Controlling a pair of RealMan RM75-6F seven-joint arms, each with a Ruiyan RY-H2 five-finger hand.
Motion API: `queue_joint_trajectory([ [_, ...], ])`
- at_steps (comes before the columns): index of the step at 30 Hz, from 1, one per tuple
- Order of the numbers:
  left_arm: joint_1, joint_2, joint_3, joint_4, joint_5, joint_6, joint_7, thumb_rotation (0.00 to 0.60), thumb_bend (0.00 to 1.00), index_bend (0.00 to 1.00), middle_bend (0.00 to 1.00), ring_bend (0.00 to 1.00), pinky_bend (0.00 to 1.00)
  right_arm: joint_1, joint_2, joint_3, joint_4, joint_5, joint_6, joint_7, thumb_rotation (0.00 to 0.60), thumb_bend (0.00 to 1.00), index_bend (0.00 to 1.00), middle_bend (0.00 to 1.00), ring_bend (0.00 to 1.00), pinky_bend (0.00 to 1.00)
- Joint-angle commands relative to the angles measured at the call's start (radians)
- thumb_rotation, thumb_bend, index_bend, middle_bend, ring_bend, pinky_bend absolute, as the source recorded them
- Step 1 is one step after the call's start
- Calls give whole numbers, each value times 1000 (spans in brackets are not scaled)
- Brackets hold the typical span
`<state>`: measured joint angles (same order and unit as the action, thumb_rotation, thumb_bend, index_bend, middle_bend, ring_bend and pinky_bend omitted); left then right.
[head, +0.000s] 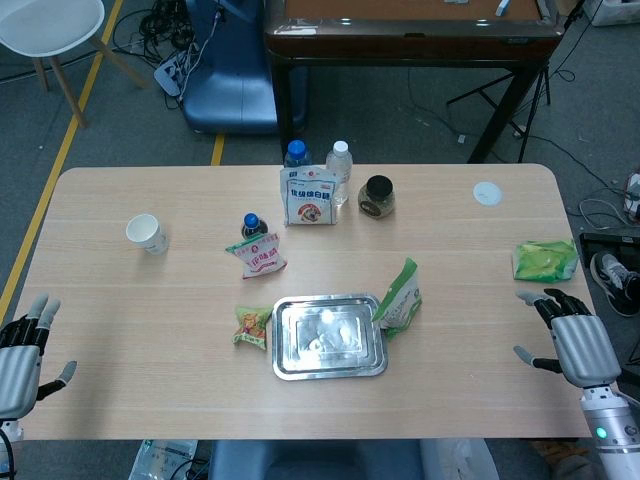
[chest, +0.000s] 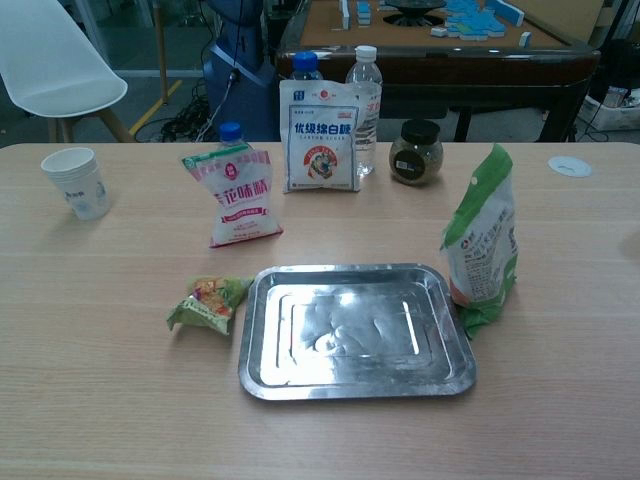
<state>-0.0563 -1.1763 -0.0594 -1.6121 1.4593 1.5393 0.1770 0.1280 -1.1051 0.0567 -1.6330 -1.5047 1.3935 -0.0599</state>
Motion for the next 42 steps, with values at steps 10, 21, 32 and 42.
queue_joint_trajectory([
  [10, 5, 2, 4, -6, 2, 1, 0, 600, 229, 22, 30, 130, 134, 59, -4, 17, 27, 7, -72, 45, 600, 52, 238, 325, 184, 234],
  [21, 5, -1, 3, -20, -2, -1, 21, 600, 229, 22, 30, 130, 134, 212, -64, 63, 145, 46, -280, 210, 600, 36, 238, 315, 184, 233],
  [32, 9, 0, 4, -37, -8, 1, 42, 600, 229, 21, 8, 122, 133, 386, -205, 59, 334, 14, -483, 354, 600, 0, 226, 209, 86, 74],
  [42, 8, 0, 5, -53, -14, -4, 68, 600, 229, 20, 5, 122, 133, 481, -311, 7, 474, -81, -519, 493, 600, 0, 196, 155, 27, 2],
])
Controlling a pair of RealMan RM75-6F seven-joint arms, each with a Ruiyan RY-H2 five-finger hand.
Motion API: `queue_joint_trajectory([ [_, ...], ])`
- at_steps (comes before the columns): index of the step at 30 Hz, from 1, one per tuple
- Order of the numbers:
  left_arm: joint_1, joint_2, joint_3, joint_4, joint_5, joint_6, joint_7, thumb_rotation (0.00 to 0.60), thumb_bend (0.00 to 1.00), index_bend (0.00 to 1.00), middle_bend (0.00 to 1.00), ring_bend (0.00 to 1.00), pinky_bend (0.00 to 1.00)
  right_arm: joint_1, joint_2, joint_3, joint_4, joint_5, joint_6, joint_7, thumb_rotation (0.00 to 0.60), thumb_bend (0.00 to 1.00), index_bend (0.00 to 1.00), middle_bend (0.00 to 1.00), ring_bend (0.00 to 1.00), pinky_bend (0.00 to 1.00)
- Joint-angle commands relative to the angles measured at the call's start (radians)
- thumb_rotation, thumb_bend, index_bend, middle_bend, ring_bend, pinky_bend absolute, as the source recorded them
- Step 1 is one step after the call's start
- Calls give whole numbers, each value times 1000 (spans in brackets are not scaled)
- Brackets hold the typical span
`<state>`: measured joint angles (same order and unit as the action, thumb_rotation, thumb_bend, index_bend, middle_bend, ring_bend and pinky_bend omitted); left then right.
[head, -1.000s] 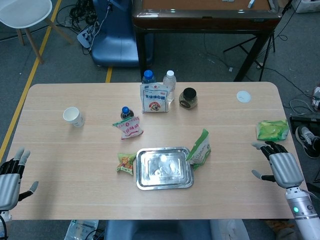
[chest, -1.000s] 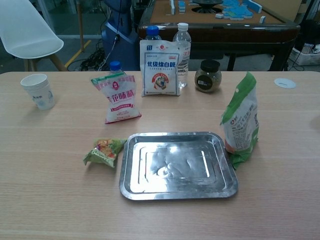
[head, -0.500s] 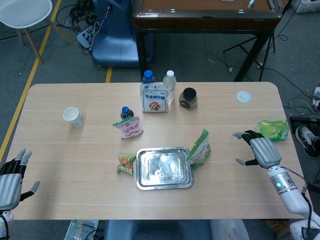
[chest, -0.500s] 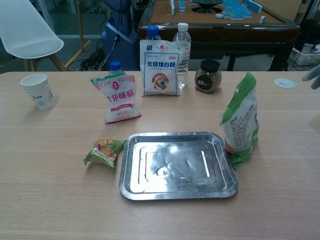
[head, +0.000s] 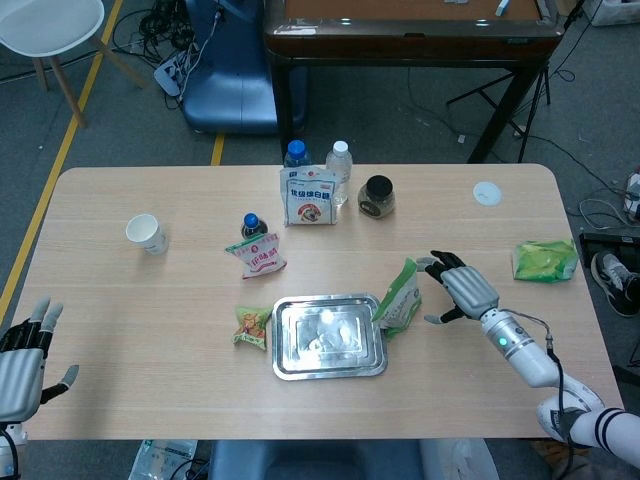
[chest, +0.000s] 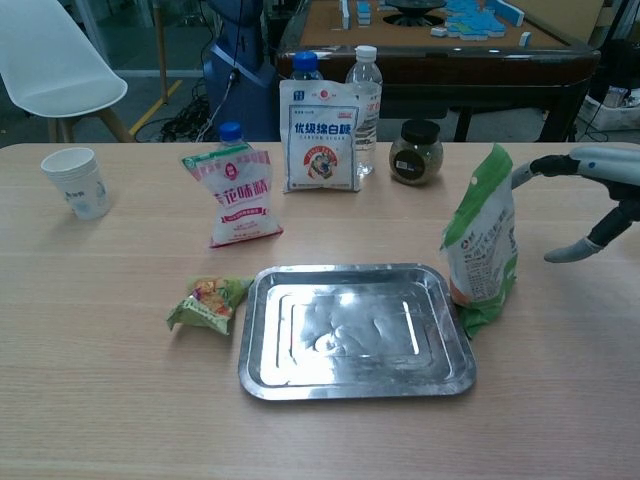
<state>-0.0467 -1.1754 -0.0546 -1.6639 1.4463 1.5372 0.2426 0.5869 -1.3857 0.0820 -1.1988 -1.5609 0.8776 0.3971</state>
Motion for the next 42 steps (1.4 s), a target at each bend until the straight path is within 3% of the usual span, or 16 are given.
queue_joint_trajectory([
  [1, -2, -1, 0, -3, -1, -4, 5, 600, 229, 20, 5, 122, 133, 26, -39, -23, 53, -31, 0, 49, 600, 0, 196, 156, 27, 1],
  [10, -5, 3, -1, -12, 3, -4, 16, 600, 229, 20, 5, 122, 133, -12, -86, -76, 151, -72, 126, 159, 600, 0, 220, 219, 30, 1],
  [19, -9, -3, 3, -9, 4, -15, 15, 600, 229, 20, 5, 122, 133, -97, -53, -131, 116, -67, 218, 150, 600, 0, 239, 251, 43, 1],
  [28, -7, -6, 6, 1, 1, -18, 2, 600, 229, 20, 5, 122, 133, -183, -70, -123, 115, -31, 337, 145, 600, 0, 239, 279, 81, 1],
  [35, -13, -6, 6, 4, 3, -27, -3, 600, 229, 20, 5, 122, 133, -203, -133, -96, 206, 19, 328, 165, 600, 0, 239, 258, 81, 1],
  [42, -18, -7, 10, 1, 8, -36, -3, 600, 229, 21, 5, 122, 133, -150, -200, -102, 279, 9, 227, 252, 600, 0, 219, 159, 51, 1],
])
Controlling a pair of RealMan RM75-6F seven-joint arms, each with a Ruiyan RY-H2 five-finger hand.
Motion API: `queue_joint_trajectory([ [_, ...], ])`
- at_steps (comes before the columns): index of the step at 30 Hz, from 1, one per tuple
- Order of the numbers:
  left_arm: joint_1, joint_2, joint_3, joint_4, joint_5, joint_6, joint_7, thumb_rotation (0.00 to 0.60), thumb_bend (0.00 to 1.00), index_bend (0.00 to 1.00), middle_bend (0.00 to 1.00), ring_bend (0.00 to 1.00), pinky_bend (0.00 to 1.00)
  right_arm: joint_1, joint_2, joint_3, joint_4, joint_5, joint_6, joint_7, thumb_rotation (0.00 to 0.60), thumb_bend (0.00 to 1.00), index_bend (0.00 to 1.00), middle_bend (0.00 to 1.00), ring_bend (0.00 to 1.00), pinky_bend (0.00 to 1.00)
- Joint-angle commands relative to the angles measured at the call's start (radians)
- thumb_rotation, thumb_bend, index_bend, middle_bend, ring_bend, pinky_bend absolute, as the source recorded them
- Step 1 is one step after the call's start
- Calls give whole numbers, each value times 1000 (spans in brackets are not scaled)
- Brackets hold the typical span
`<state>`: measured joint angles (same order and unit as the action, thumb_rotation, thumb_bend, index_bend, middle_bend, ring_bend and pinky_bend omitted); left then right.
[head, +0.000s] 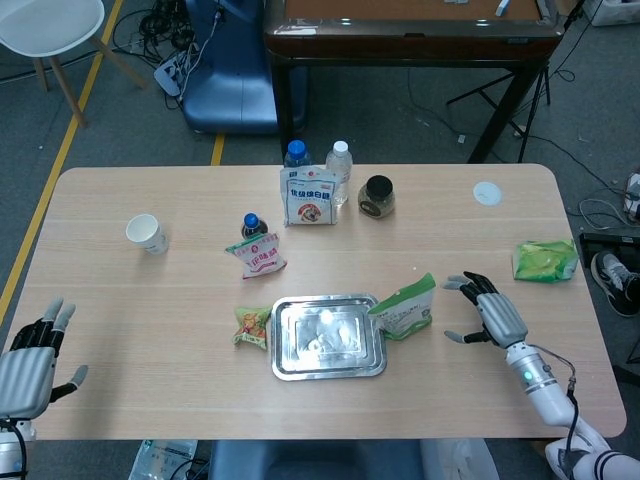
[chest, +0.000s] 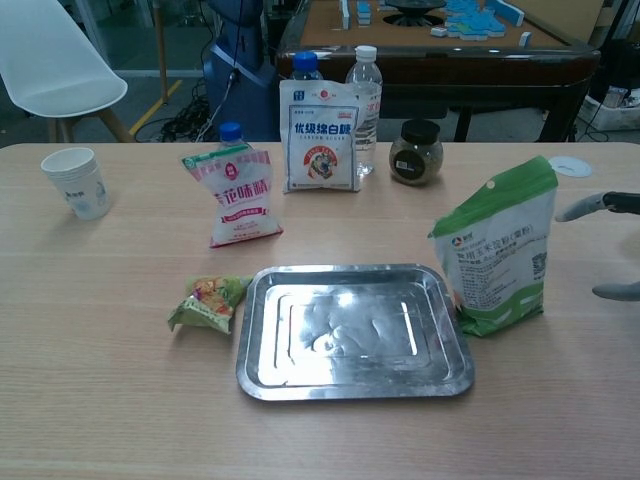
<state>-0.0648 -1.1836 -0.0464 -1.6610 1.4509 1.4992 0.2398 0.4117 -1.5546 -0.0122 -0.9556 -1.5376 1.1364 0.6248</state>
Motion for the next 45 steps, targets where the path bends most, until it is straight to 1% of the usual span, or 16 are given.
queue_joint_trajectory([
  [1, 3, 3, 3, -5, 4, 7, -1, 600, 229, 21, 5, 122, 133, 31, -41, -17, 47, -28, -36, 29, 600, 0, 216, 159, 51, 1],
  [6, 15, 10, 2, -4, -9, 17, -8, 600, 229, 20, 5, 122, 133, 53, -78, -47, 87, -72, -49, 58, 600, 0, 210, 159, 51, 1],
  [9, 15, 11, 4, -5, -10, 13, -8, 600, 229, 20, 4, 122, 133, 63, -101, -56, 118, -91, -42, 75, 600, 0, 210, 164, 51, 1],
  [13, 14, 8, 6, -5, -6, 11, -10, 600, 229, 20, 2, 122, 133, 79, -138, -59, 174, -109, -28, 101, 600, 0, 210, 210, 58, 1],
  [16, 13, 8, 5, -5, -4, 11, -11, 600, 229, 20, 2, 122, 133, 90, -167, -58, 219, -117, -18, 132, 600, 3, 211, 250, 94, 3],
  [18, 13, 7, 5, -4, -3, 11, -13, 600, 230, 20, 2, 122, 133, 97, -186, -59, 249, -122, -14, 155, 600, 31, 231, 281, 125, 18],
  [21, 14, 7, 6, -3, -3, 12, -17, 600, 230, 20, 2, 122, 133, 104, -221, -62, 305, -125, -15, 185, 600, 103, 303, 344, 190, 80],
  [22, 15, 7, 7, -3, -4, 12, -18, 600, 230, 20, 2, 122, 133, 105, -231, -64, 322, -126, -15, 188, 600, 142, 338, 372, 219, 121],
  [23, 16, 7, 7, -3, -5, 12, -19, 600, 230, 20, 1, 122, 133, 106, -239, -65, 336, -126, -15, 194, 600, 165, 361, 389, 236, 145],
  [26, 20, 9, 9, -3, -8, 13, -22, 600, 229, 21, 1, 122, 133, 104, -261, -62, 373, -122, -5, 218, 600, 230, 463, 456, 296, 262],
  [28, 22, 10, 9, -2, -8, 16, -25, 600, 229, 21, 0, 122, 133, 102, -270, -62, 393, -122, 7, 234, 600, 269, 503, 488, 328, 339],
  [31, 23, 10, 9, -1, -8, 18, -26, 600, 229, 21, 0, 122, 133, 100, -274, -64, 411, -123, 23, 243, 600, 312, 539, 527, 373, 421],
  [34, 22, 8, 9, 1, -6, 17, -28, 600, 229, 21, 0, 122, 133, 98, -271, -64, 416, -124, 39, 240, 600, 342, 572, 556, 405, 467],
  [38, 22, 6, 9, 4, -3, 16, -31, 600, 229, 21, 0, 122, 133, 98, -264, -63, 409, -126, 58, 232, 600, 348, 609, 586, 448, 517],
  [39, 21, 4, 8, 6, -2, 17, -33, 600, 229, 21, 0, 122, 133, 98, -258, -61, 405, -130, 80, 221, 600, 349, 615, 591, 458, 526],
  [45, 23, 2, 9, 12, 0, 19, -39, 600, 229, 21, 0, 122, 133, 116, -214, -67, 348, -154, 124, 171, 600, 348, 634, 606, 490, 560],
])
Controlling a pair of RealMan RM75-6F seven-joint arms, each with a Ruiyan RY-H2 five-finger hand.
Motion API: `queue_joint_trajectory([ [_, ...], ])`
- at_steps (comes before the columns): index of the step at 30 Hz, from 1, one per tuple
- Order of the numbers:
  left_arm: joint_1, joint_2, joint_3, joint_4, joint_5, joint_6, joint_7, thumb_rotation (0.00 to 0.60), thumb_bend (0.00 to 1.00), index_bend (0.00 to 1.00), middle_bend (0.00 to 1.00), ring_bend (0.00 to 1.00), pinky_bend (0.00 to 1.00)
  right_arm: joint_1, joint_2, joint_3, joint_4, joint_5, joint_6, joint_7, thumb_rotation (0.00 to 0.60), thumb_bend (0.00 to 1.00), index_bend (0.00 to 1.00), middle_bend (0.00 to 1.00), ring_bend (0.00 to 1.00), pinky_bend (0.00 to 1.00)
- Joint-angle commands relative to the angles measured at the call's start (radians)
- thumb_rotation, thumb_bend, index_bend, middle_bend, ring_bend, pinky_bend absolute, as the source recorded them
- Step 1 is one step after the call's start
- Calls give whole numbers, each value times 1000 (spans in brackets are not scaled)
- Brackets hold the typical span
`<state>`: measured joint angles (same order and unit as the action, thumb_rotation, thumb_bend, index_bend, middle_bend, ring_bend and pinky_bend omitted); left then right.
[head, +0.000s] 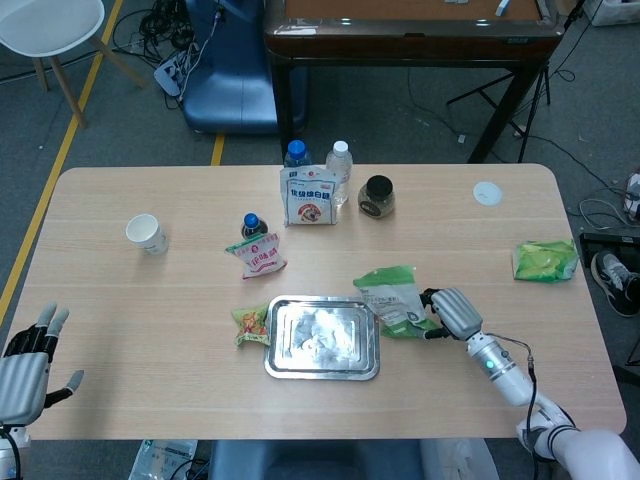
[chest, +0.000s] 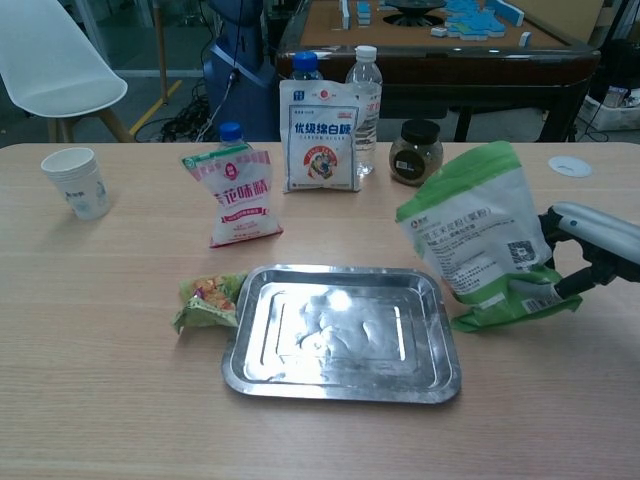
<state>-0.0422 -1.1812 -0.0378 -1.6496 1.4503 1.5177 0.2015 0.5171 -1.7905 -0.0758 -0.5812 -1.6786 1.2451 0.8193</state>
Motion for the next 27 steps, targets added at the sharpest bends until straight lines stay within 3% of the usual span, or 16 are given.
queue_joint_trajectory([
  [1, 1, 0, 0, 2, 0, 1, -2, 600, 229, 21, 0, 122, 133, 18, 35, -4, -47, -20, 22, -38, 600, 348, 635, 606, 491, 562],
  [14, 6, -7, 0, 23, 5, 8, -26, 600, 230, 21, 0, 122, 123, 106, 213, -9, -366, -76, 13, -227, 600, 349, 662, 627, 515, 584],
  [27, 9, 4, 2, 11, 6, 7, -21, 600, 229, 21, 0, 122, 123, 214, 415, 18, -709, -54, -168, -467, 600, 410, 729, 699, 602, 676],
])
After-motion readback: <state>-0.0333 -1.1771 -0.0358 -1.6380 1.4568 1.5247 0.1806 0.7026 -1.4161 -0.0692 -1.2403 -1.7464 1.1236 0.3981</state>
